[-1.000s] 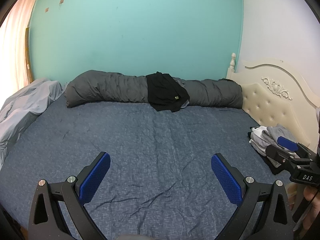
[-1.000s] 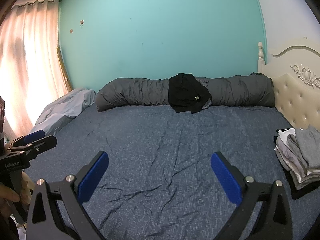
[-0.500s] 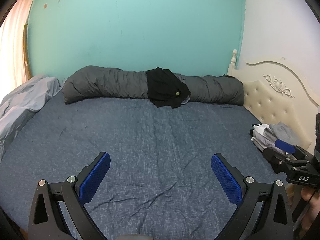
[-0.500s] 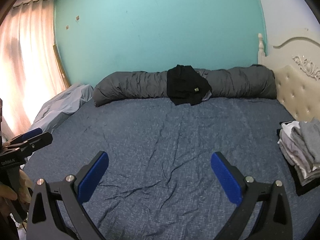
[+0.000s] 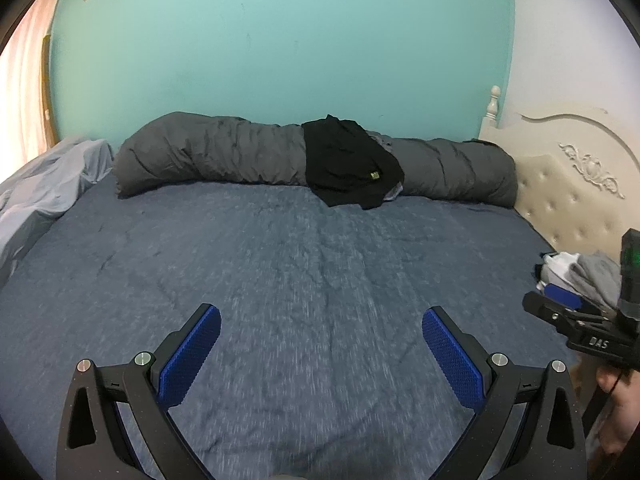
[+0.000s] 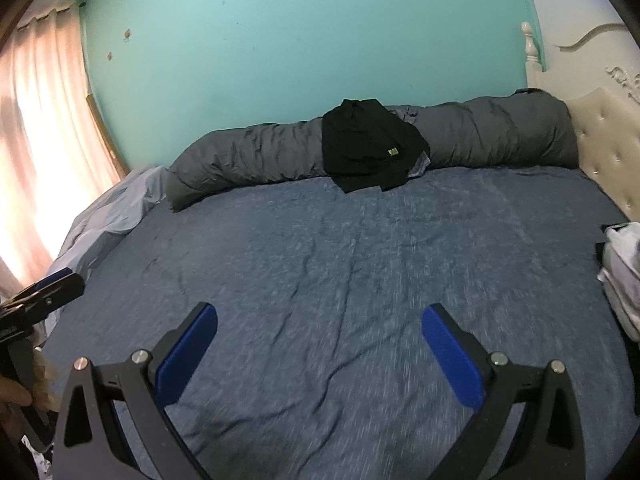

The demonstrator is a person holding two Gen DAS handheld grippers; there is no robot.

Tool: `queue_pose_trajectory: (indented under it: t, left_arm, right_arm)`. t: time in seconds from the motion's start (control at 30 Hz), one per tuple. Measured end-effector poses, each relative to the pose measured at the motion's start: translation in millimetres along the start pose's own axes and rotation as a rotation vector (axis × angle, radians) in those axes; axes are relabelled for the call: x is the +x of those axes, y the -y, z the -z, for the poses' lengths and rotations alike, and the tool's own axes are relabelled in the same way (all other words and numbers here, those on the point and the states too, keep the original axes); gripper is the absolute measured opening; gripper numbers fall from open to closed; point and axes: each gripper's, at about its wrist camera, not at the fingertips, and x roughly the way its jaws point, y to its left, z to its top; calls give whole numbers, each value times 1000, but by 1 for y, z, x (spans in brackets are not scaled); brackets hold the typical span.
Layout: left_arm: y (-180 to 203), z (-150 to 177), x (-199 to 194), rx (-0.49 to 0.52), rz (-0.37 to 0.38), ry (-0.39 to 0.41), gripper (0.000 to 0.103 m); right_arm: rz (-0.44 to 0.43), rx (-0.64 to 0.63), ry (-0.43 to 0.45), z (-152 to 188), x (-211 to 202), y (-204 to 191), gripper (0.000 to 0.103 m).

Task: Fold clothes
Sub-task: 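Reach the right gripper to the black sweatshirt on the duvet and grasp it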

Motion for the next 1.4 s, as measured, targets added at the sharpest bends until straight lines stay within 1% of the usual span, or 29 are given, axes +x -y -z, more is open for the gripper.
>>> queue_pose_trajectory:
  t: [0.13,0.23,0.33,0.43,0.53,0.63,0.73,0.87,0.93,1.13,1.37,1.4]
  left_arm:
    - [-5,-17,60,0,10,15,103]
    - [-13,-27,101,-8,3,5,103]
    - [-22,-35,139,-30,-1,-37,103]
    - [-30,-46,172,-51,-21,-71,103]
    - [-39,-60,205,-76,-27,-112,103]
    - [-44,-76,234,-89,-36,-135,103]
    - [-53,-92,268,-117,-34,-154,103]
    - [-64,-105,308,-151,-30,-194,103]
    - [-70,-109,329,-167,-26,-215,103]
    - [-93,-111,381,-196,-48,-263,103]
    - [-115,-100,414,-208,-63,-285,103]
    - [-118,-99,418,-209,-65,-285,103]
  right_arm:
    - [-2,29,-3,-22,66,33,103]
    - [16,39,2,-35,104,50,103]
    - [27,66,-5,-48,140,67,103]
    - [42,58,0,-65,172,80,103]
    - [65,91,-7,-86,203,96,103]
    - [89,126,-21,-109,236,113,103]
    - [95,122,-35,-133,268,123,103]
    - [114,89,-65,-162,313,134,103]
    - [118,80,-76,-171,330,140,103]
    - [131,32,-118,-199,397,156,102]
    - [146,64,-179,-217,469,177,101]
    - [158,60,-177,-220,479,178,101]
